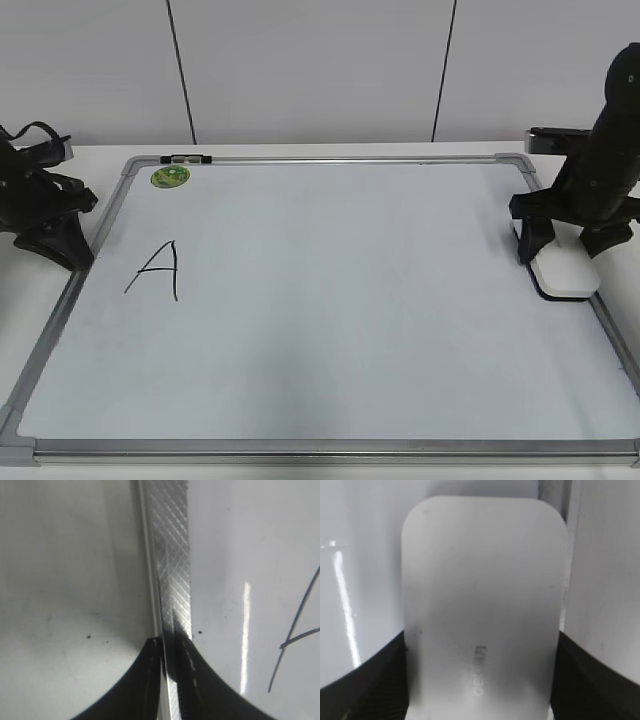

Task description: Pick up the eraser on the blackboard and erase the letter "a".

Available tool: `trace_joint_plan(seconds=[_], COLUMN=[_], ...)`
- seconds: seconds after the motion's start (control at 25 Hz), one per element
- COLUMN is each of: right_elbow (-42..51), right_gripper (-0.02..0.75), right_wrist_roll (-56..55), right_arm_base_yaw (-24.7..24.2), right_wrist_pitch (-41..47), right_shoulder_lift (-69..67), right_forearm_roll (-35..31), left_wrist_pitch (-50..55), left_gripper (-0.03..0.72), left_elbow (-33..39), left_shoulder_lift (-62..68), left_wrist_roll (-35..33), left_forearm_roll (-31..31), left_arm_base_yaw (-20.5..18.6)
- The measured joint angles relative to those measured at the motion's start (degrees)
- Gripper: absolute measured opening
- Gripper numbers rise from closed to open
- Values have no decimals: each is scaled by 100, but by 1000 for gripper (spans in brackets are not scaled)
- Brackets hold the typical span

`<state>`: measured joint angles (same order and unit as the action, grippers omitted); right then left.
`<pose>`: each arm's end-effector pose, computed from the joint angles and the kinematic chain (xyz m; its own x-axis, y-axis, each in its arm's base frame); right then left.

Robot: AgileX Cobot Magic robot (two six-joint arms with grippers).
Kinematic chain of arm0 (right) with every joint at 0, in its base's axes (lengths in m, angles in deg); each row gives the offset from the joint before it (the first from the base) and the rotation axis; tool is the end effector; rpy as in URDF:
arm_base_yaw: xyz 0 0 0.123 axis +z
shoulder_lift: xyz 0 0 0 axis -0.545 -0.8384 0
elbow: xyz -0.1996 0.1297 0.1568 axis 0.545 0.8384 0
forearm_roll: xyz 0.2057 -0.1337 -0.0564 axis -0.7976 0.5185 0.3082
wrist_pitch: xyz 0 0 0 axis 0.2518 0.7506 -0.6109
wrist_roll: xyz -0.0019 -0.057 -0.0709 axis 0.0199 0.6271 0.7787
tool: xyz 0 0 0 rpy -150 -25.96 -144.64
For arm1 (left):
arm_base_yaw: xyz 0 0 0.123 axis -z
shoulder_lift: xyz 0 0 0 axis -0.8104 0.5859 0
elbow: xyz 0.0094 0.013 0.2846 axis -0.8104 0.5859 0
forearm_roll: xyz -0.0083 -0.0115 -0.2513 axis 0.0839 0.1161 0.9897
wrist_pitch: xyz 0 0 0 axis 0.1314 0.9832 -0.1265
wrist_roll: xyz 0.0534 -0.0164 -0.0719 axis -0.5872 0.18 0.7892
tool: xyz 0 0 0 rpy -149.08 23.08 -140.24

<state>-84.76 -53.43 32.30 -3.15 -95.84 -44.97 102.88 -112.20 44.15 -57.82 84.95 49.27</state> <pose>0.4220 0.0011 0.1514 -0.9912 -0.0049 -0.1325 -0.0139 0.9976 0.0673 0.4387 0.0059 0.1234 -0.9977 0.0466 -0.0501 0.0609 0.9386 -0.3397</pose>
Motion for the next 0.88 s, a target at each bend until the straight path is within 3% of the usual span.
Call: trace_joint_plan(seconds=[0.32,0.6,0.76,0.88], right_elbow=[-69,-983,-1759,-2141], right_gripper=[646,652,647,637], right_wrist_roll=[158,170,190,227], right_arm_base_yaw=[0,0,-2,-2], right_wrist_pitch=[203,1165,1559,1604], right_shoulder_lift=[-9,-9,-9,-9], right_forearm_roll=[-12,151,189,189], left_wrist_pitch=[0,0,262,589], left_gripper=[64,85,162,281], left_elbow=[0,-4,-315,-901], left_shoulder_lift=[0,0,86,109], left_wrist_roll=[0,0,0,139], left_forearm_roll=[0,0,-69,-163], left_arm_base_yaw=[0,0,0,0])
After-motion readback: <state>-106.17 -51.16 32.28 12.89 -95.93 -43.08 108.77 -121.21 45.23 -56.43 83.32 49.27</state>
